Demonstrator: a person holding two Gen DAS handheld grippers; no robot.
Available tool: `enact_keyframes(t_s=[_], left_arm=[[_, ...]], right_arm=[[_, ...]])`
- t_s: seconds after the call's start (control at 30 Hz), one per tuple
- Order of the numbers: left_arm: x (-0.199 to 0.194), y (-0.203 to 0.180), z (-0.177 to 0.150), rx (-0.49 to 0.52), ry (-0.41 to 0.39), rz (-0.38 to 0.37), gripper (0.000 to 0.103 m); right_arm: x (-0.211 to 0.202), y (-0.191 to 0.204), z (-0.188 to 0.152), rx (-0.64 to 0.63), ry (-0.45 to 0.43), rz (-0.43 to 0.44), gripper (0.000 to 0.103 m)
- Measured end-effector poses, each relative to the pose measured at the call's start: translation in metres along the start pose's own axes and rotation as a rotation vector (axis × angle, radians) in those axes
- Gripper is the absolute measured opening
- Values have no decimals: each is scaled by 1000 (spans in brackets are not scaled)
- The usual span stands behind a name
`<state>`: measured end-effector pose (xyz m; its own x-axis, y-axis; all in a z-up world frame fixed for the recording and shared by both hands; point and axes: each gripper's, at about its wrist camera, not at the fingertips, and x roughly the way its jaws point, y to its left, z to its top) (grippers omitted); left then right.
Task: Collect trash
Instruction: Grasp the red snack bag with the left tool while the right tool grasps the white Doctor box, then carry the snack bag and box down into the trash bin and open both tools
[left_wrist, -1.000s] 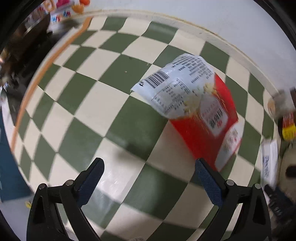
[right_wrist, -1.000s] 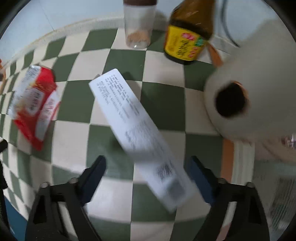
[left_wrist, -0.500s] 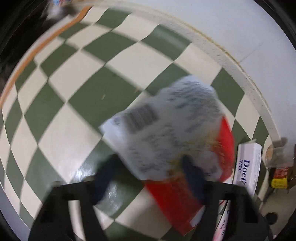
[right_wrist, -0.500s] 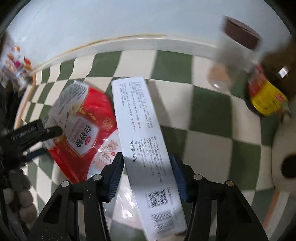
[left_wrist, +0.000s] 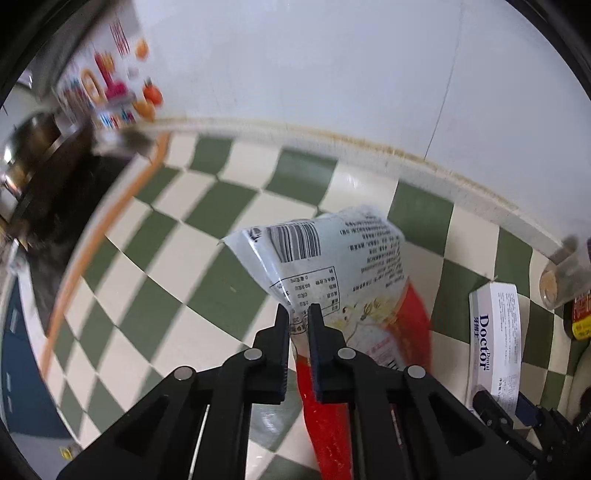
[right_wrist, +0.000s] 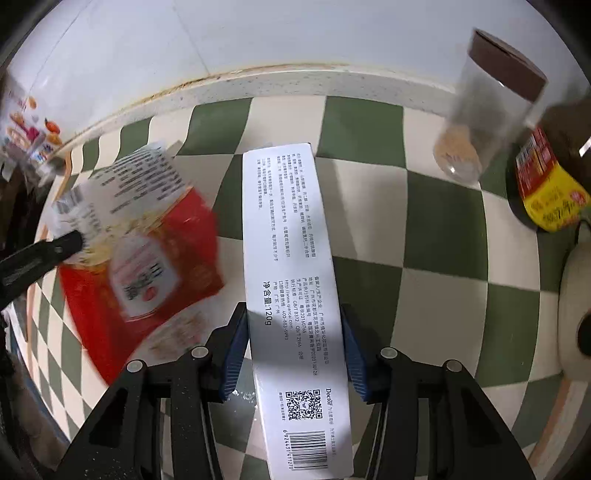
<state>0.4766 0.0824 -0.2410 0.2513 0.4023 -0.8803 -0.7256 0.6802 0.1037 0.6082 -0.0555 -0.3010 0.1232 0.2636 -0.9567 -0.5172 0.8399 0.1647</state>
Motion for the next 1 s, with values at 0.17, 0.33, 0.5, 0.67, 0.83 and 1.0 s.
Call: enact_keyframes(t_s=[0.17, 0.33, 0.5, 0.67, 0.83, 1.0], left_arm=[[-22, 4, 14, 39, -63, 37, 4], [-44, 15, 7, 76, -107, 35, 3], [-73, 36, -4, 78, -146, 31, 3], [-110, 63, -21, 74, -176, 4, 3], [-147, 94, -51, 97, -225, -32, 3], [-184, 136, -100, 134, -250, -105, 3]], right_arm=[[-10, -5, -8, 37, -14, -6, 50], [-31, -7, -17, 62, -50, 3, 50], [-61, -8, -32, 84, -90, 7, 50], [-92, 1, -53, 89, -129, 5, 50], [-131, 14, -91, 88, -166, 0, 50], [-168, 37, -143, 86, -205, -10, 50]])
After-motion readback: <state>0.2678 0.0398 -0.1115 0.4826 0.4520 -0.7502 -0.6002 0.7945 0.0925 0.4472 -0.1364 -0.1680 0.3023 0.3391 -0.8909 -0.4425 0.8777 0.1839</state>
